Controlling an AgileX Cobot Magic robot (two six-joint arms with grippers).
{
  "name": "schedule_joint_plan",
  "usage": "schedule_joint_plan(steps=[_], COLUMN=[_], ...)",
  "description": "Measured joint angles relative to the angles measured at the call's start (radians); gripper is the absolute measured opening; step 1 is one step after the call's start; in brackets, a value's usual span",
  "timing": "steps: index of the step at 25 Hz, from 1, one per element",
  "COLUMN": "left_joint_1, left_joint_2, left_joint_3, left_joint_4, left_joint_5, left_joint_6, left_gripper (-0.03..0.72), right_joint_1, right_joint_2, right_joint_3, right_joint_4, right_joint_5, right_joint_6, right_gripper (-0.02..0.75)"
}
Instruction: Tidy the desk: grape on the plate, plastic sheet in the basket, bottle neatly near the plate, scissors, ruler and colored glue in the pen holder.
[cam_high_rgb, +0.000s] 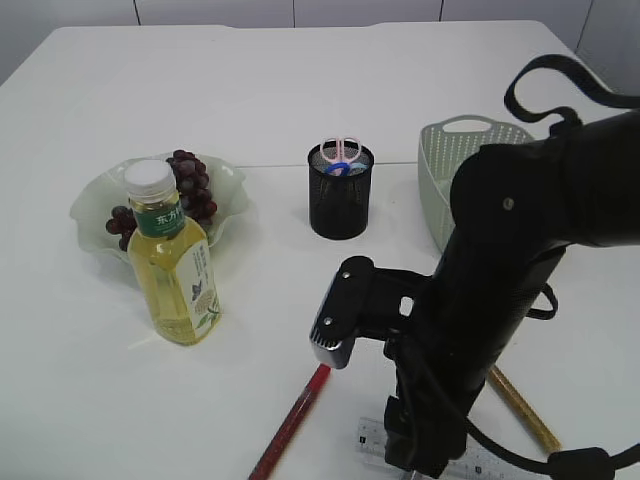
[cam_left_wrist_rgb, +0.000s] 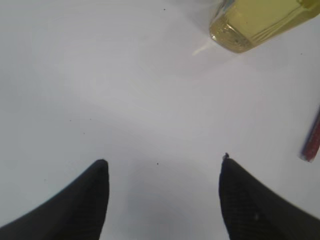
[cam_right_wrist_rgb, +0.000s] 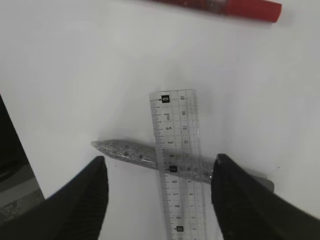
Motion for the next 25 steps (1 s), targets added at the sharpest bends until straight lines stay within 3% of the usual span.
schedule_joint_plan(steps=[25], left_joint_1=[0.0], left_joint_2=[0.0], left_joint_3=[0.0], left_joint_4=[0.0], left_joint_5=[-0.032], left_joint_6=[0.0], left_gripper=[0.505], right_joint_1=[0.012], right_joint_2=[0.154], right_joint_3=[0.0], right_joint_4=[-0.003], right_joint_5=[-0.126], right_joint_6=[-0.002], right_gripper=[0.483])
